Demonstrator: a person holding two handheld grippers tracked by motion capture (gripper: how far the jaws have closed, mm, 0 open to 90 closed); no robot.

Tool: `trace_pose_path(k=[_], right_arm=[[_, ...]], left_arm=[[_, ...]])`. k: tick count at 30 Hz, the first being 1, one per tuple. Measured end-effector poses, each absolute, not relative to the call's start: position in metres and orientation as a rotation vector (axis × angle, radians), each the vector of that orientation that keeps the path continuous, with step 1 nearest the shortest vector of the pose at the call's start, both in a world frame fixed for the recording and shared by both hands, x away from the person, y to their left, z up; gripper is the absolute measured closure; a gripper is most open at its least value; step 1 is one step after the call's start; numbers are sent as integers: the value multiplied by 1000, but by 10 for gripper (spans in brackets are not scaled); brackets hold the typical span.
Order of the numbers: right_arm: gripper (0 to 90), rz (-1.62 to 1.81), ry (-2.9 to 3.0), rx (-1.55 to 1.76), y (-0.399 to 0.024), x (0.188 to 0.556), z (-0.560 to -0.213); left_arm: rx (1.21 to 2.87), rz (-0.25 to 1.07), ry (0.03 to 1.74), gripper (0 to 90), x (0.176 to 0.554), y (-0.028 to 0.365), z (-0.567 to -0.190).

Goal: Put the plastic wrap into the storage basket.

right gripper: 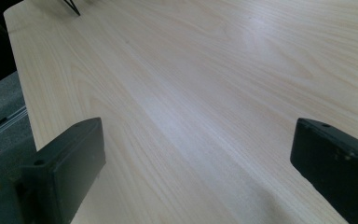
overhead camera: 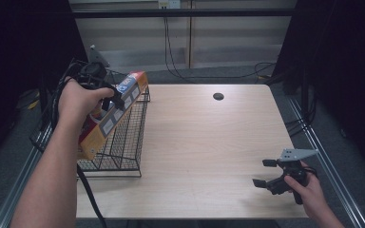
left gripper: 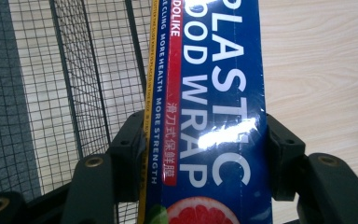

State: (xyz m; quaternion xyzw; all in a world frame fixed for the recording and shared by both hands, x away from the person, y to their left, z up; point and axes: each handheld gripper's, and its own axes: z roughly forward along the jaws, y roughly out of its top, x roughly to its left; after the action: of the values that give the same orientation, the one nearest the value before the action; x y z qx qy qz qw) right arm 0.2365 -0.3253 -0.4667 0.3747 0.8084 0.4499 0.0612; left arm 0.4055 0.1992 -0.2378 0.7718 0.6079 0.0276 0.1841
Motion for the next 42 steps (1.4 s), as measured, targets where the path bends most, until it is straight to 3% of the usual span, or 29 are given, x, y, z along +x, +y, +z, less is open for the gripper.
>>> trace_pose_path(k=[42], right_arm=[[34, 1346, 2433, 1112, -325, 235, -463]], left_arm=[[2039, 211, 1871, 435, 406, 245, -233]])
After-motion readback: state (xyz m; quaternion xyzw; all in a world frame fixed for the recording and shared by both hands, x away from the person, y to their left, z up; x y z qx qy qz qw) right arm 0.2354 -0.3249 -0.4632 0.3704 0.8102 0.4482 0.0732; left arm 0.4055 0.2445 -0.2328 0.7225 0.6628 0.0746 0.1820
